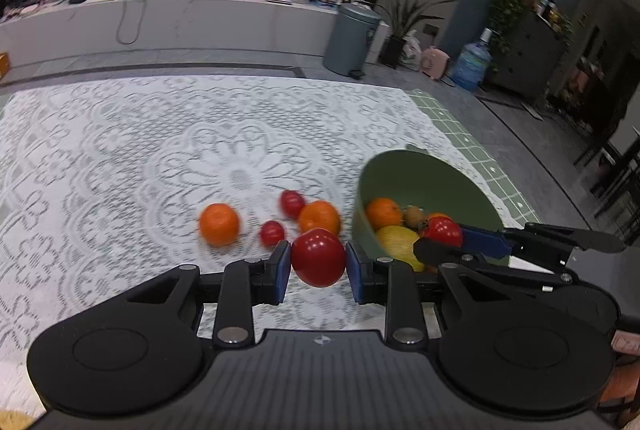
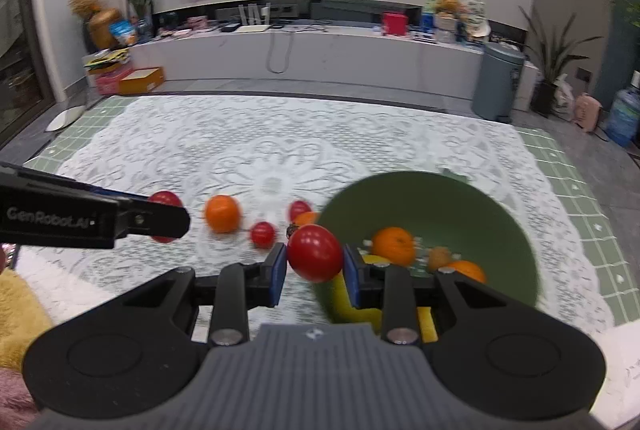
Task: Organize fruits
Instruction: 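Carry both red tomatoes over the green colander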
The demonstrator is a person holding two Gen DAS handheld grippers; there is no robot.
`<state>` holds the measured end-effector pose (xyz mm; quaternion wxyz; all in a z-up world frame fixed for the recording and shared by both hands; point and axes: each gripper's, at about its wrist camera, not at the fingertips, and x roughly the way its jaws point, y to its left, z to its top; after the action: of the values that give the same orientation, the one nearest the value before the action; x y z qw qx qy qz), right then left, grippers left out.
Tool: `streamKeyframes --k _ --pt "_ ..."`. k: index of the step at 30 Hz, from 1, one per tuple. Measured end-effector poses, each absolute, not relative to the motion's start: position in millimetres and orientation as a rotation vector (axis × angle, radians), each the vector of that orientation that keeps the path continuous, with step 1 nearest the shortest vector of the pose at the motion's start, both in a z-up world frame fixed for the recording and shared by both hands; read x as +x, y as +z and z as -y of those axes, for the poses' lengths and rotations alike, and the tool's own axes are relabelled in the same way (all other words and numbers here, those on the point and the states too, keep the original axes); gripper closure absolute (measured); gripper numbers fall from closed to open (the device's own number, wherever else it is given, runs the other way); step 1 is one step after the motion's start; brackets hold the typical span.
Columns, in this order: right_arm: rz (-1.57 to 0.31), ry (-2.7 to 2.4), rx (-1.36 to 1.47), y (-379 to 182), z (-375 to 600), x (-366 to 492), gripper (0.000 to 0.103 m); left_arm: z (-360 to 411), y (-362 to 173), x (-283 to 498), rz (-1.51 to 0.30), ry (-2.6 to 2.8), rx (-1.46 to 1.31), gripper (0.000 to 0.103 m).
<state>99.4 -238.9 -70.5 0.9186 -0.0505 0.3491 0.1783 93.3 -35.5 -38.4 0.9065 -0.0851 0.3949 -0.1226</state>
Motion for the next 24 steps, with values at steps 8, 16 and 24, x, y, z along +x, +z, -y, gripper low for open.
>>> streamKeyframes --k 8,16,24 --pt "-0.721 0.275 -0.104 -71.2 273.1 109.2 0.076 65.2 -38.0 104.9 -0.815 -0.323 -0.145 0.07" --pt "-0.767 0.224 -0.083 -81.7 296.4 121.2 0.076 88.7 -44.5 122.6 -0.836 -0.376 -0.13 0.07" --pt "-0.799 0.232 -0.084 -93.0 295.1 128.3 0.076 104.0 -58.3 138.4 -0.87 -0.397 -0.101 0.07"
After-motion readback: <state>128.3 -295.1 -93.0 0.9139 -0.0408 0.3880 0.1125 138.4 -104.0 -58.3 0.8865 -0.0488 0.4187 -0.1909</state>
